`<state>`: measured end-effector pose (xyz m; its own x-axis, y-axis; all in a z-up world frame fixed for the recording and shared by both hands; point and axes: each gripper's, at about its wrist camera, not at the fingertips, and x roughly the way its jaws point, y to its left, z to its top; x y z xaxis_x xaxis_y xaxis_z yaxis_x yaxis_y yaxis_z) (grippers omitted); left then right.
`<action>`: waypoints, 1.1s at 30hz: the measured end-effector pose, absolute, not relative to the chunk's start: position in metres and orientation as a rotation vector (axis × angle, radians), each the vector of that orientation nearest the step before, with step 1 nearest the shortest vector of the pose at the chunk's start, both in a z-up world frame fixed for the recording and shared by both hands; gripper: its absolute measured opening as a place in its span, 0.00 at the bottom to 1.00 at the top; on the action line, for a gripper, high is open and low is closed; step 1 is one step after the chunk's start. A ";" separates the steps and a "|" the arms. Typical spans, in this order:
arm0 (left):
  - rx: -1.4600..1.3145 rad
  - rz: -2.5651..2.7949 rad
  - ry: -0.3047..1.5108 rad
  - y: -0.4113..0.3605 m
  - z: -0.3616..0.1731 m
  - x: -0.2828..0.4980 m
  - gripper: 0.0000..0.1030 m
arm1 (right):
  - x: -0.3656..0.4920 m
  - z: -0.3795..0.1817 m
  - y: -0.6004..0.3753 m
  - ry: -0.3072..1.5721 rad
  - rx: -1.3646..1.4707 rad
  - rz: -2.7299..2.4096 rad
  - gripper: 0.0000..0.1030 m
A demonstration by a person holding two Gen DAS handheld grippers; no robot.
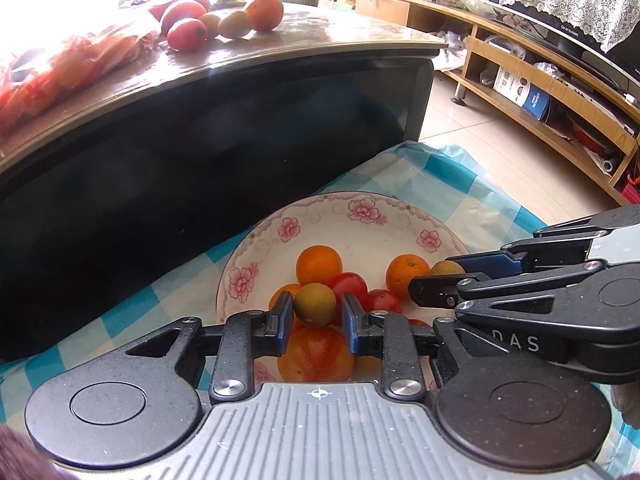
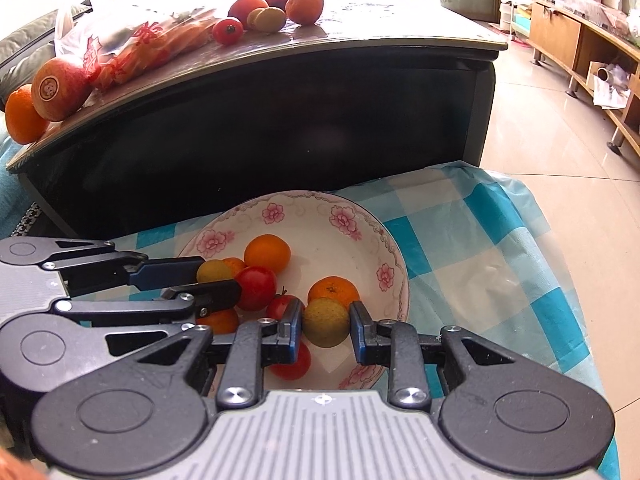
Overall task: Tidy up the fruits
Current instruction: 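Lower both held brown fruits over the floral bowl, then open the left gripper to drop its brown fruit while the right gripper drops its fruit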
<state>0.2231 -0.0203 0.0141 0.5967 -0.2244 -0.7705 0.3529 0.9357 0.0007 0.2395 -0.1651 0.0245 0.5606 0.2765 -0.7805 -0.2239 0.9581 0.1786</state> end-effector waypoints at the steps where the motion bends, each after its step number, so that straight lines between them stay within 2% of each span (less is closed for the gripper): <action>1: 0.158 -0.335 0.867 -0.020 0.015 0.223 0.35 | 0.239 0.026 -0.166 0.927 0.065 0.295 0.30; 15: 0.135 -0.330 0.841 -0.015 0.027 0.216 0.50 | 0.230 0.036 -0.173 0.911 0.085 0.276 0.34; 21: 0.135 -0.334 0.822 -0.014 0.036 0.207 0.53 | 0.219 0.043 -0.173 0.899 0.070 0.275 0.35; 33: 0.189 -0.279 0.818 -0.011 0.033 0.172 0.74 | 0.179 0.044 -0.173 0.920 0.041 0.224 0.41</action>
